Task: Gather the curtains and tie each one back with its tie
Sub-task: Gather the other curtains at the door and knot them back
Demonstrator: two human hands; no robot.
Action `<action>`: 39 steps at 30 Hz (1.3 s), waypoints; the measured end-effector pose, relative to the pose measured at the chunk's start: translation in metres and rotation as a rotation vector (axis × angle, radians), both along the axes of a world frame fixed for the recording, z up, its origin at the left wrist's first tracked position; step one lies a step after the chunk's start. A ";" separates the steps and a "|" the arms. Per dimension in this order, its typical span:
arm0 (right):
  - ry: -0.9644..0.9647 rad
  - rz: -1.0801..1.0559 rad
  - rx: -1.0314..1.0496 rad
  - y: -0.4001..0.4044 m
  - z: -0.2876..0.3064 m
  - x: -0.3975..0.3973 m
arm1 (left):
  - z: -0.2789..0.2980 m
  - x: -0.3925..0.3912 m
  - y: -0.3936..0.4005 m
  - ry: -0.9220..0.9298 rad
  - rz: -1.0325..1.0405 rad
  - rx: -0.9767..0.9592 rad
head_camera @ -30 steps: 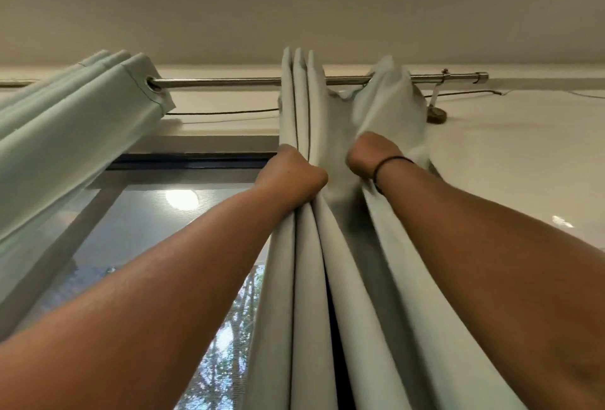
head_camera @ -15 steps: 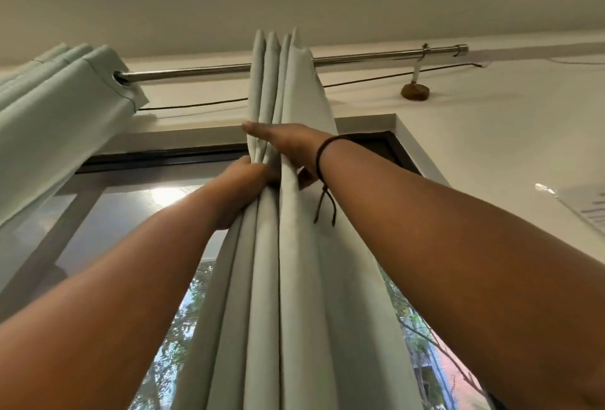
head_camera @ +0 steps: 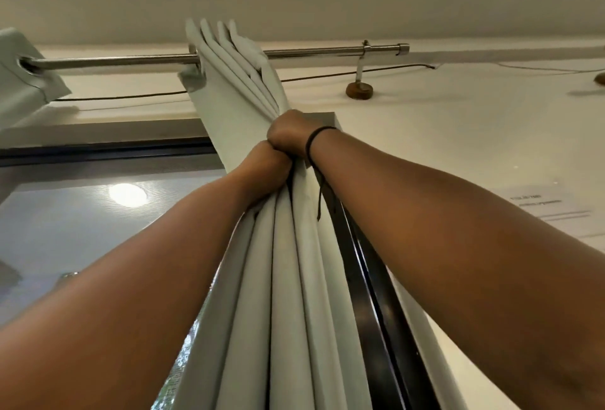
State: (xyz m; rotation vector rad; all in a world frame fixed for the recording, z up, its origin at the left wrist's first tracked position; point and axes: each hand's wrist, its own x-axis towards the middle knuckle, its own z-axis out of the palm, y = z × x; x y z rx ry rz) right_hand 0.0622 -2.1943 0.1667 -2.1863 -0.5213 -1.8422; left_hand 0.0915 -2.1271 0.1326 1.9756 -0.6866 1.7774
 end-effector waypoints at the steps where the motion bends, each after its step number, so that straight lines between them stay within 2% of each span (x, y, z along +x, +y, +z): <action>1: -0.015 -0.015 -0.021 -0.011 0.006 -0.001 | 0.000 -0.003 -0.012 -0.023 -0.033 -0.037; 5: -0.045 0.072 0.082 -0.085 0.012 0.000 | 0.007 -0.007 -0.080 -0.029 -0.060 0.036; 10: -0.053 0.048 0.131 -0.151 0.002 0.002 | 0.000 -0.005 -0.139 0.032 -0.125 0.104; 15: 0.016 0.167 0.122 -0.135 -0.001 0.005 | -0.006 0.001 -0.108 0.107 -0.370 0.031; 20: 0.169 0.298 0.065 -0.099 -0.013 0.007 | -0.018 0.009 -0.050 0.405 -0.700 -0.080; 26: 0.424 0.638 0.009 -0.058 -0.019 -0.007 | 0.000 -0.012 0.023 0.478 -0.775 -0.206; 29: 0.524 0.866 0.027 -0.035 -0.020 0.002 | -0.002 -0.033 0.014 0.352 -0.739 -0.116; 31: 0.532 1.114 0.116 -0.022 -0.024 0.006 | -0.004 -0.038 0.002 0.220 -0.821 -0.108; 32: 0.478 1.169 0.153 -0.020 -0.026 0.008 | -0.005 -0.037 -0.003 0.185 -0.881 -0.099; 33: 0.396 1.157 0.179 -0.019 -0.028 0.007 | -0.005 -0.033 -0.009 0.174 -0.941 -0.087; 36: 0.103 0.847 0.319 -0.037 -0.037 0.000 | -0.010 -0.021 -0.034 0.207 -1.207 -0.109; 39: 0.010 0.440 0.350 -0.075 -0.043 -0.013 | -0.018 -0.013 -0.072 0.236 -1.340 -0.165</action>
